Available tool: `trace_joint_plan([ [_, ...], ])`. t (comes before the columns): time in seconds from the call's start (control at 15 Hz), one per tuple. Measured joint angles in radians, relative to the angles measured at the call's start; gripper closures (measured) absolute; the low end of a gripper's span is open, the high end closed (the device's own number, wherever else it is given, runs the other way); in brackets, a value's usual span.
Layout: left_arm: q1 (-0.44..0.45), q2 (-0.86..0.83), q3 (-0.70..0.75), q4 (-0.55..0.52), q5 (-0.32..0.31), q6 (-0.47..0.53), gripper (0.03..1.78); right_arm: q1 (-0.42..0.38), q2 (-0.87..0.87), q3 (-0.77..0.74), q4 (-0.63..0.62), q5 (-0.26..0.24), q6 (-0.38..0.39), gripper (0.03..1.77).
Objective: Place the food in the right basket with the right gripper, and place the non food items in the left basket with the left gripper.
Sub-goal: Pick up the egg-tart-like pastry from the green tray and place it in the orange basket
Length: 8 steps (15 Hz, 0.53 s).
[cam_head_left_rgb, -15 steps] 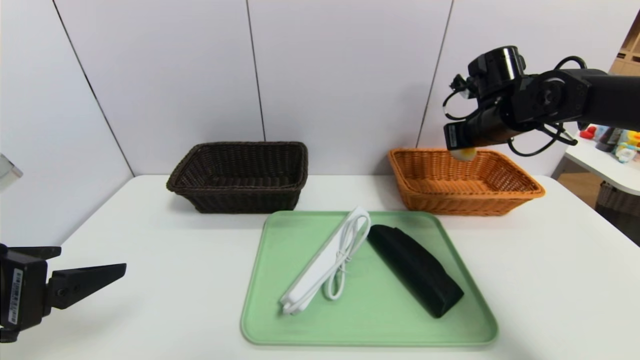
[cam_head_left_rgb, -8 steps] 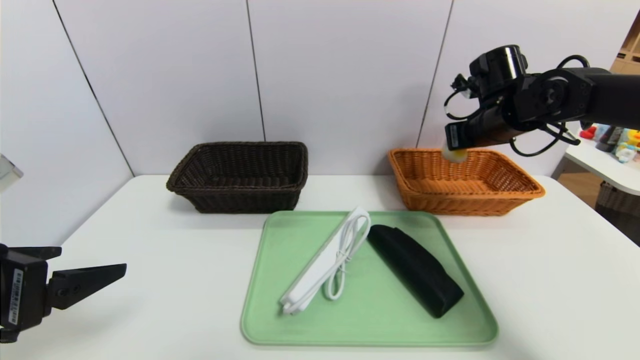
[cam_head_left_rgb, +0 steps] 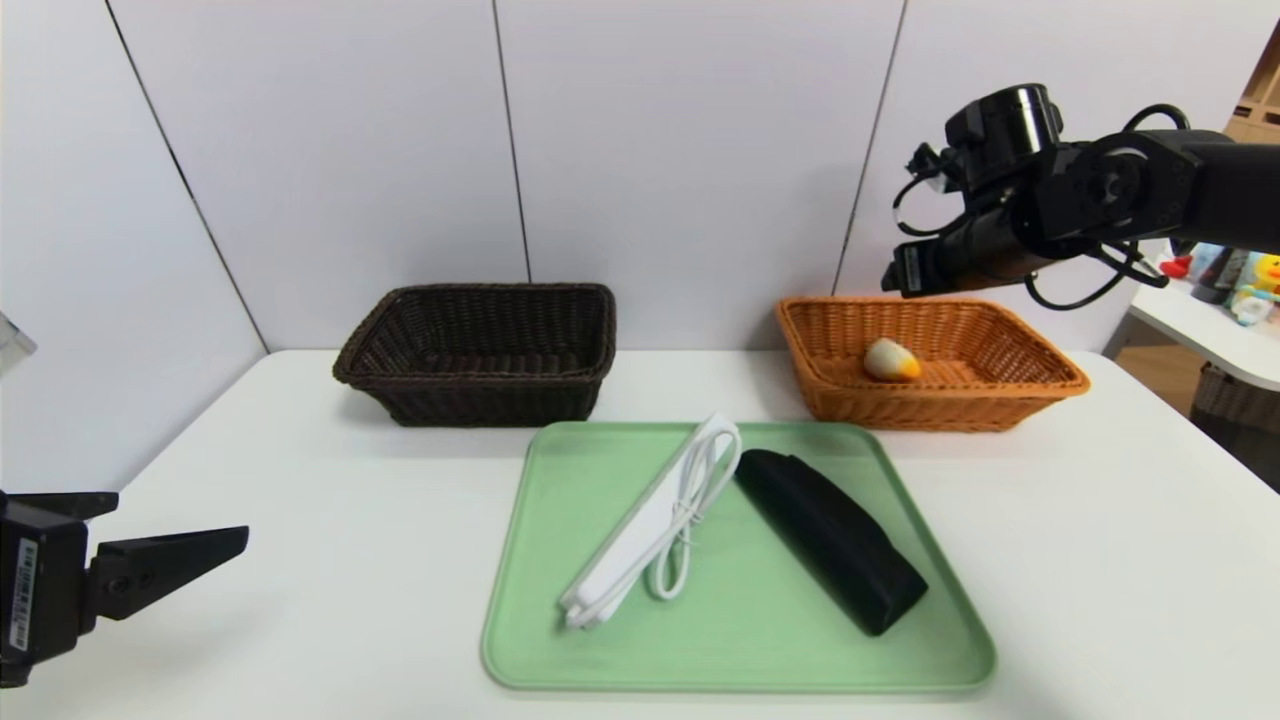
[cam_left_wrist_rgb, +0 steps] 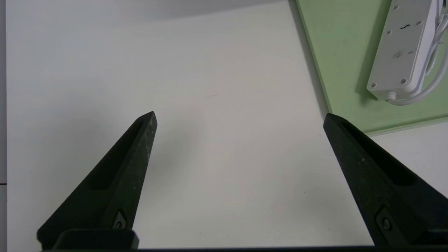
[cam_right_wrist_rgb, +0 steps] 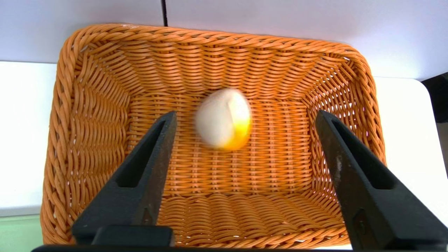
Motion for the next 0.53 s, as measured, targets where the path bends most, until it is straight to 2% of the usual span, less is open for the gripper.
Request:
trace_joint_plan([
  [0.33, -0.001, -0.005, 0.001, 0.006, -0.001, 0.002, 0.12, 0.000, -0.011, 0.029, 0.001, -0.002, -0.005, 0.26],
  [0.53, -0.018, -0.004, -0.007, 0.010, 0.000, 0.013, 0.12, 0.013, -0.061, 0.128, 0.014, -0.009, -0.017, 0.20],
])
